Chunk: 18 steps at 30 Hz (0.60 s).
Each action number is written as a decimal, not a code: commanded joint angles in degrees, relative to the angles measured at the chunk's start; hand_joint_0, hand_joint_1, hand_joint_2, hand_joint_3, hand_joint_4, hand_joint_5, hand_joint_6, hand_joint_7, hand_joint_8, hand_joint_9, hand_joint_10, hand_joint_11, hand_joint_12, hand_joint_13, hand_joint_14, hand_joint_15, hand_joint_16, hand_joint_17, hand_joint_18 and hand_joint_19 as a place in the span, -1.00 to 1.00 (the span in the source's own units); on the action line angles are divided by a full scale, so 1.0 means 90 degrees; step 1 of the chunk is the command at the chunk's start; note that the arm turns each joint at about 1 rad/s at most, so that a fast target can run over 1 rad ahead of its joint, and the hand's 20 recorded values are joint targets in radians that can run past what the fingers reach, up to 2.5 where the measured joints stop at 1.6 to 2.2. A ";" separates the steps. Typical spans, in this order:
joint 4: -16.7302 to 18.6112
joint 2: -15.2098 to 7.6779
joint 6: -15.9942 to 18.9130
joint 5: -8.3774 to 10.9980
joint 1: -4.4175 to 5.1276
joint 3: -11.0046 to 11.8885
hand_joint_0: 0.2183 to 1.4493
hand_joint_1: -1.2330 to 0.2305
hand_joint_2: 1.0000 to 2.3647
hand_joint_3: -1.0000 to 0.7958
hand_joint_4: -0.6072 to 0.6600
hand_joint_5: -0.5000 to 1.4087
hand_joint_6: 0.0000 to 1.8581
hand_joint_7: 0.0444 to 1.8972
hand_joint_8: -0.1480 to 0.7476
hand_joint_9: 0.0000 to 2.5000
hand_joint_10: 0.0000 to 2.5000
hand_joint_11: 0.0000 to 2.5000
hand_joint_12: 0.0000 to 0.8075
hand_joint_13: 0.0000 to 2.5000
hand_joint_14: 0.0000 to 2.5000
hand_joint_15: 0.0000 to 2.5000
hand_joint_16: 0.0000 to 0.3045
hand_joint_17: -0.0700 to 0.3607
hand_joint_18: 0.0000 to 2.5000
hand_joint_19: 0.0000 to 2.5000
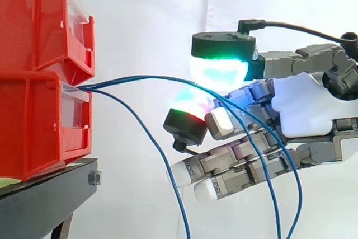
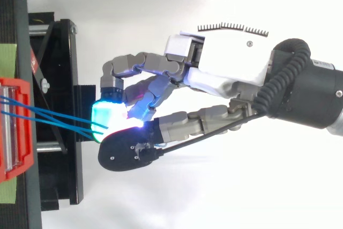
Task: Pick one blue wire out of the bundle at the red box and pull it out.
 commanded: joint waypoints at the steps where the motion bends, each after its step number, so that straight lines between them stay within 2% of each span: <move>1: -0.0005 0.0000 0.0000 0.0000 0.0003 0.0001 -0.39 -0.25 -0.97 -0.03 0.40 -0.52 -0.46 0.61 -0.12 -0.20 -0.98 -0.46 -0.08 -0.63 -0.99 -0.81 -0.62 -0.06 -0.72 -0.67; 4: -0.0005 0.0000 0.0000 0.0000 0.0003 0.0001 -0.42 -0.29 -0.97 -0.03 0.37 -0.54 -0.41 0.60 -0.11 -0.19 -0.98 -0.39 -0.06 -0.64 -0.99 -0.81 -0.61 -0.06 -0.72 -0.67; 8: -0.0005 0.0000 0.0000 0.0000 0.0003 -0.0009 -0.45 -0.39 -0.97 -0.09 0.42 -0.57 -0.28 0.42 -0.10 -0.19 -0.98 -0.37 -0.05 -0.64 -0.99 -0.81 -0.61 -0.05 -0.72 -0.68; 10: -0.0005 0.0000 0.0000 0.0000 0.0003 -0.0009 -0.46 -0.41 -0.97 -0.09 0.47 -0.56 -0.27 0.43 -0.10 -0.19 -0.98 -0.37 -0.05 -0.64 -0.99 -0.82 -0.61 -0.05 -0.72 -0.69; 12: -0.0005 0.0000 0.0000 0.0000 0.0003 -0.0009 -0.46 -0.42 -0.97 -0.10 0.52 -0.55 -0.29 0.45 -0.12 -0.19 -0.98 -0.42 -0.05 -0.64 -0.99 -0.83 -0.60 -0.05 -0.72 -0.69; 14: -0.0005 0.0000 0.0000 0.0000 0.0003 0.0001 -0.45 -0.37 -0.97 -0.07 0.56 -0.51 -0.45 0.67 -0.15 -0.19 -0.98 -0.53 -0.08 -0.64 -0.99 -0.84 -0.61 -0.05 -0.72 -0.69; 15: -0.0005 0.0000 0.0000 0.0000 0.0003 -0.0009 -0.44 -0.36 -0.97 -0.07 0.56 -0.50 -0.46 0.68 -0.15 -0.19 -0.98 -0.53 -0.08 -0.65 -0.99 -0.85 -0.61 -0.05 -0.72 -0.69; 17: -0.0015 0.0009 0.0000 0.0000 0.0003 -0.0009 -0.40 -0.32 -0.97 -0.04 0.57 -0.50 -0.46 0.52 -0.17 -0.18 -0.98 -0.60 -0.09 -0.64 -0.99 -0.86 -0.60 -0.04 -0.71 -0.70; 18: -0.0015 0.0000 0.0000 0.0000 0.0003 -0.0009 -0.39 -0.32 -0.97 -0.04 0.60 -0.50 -0.46 0.51 -0.17 -0.18 -0.98 -0.61 -0.09 -0.63 -0.99 -0.86 -0.60 -0.04 -0.71 -0.70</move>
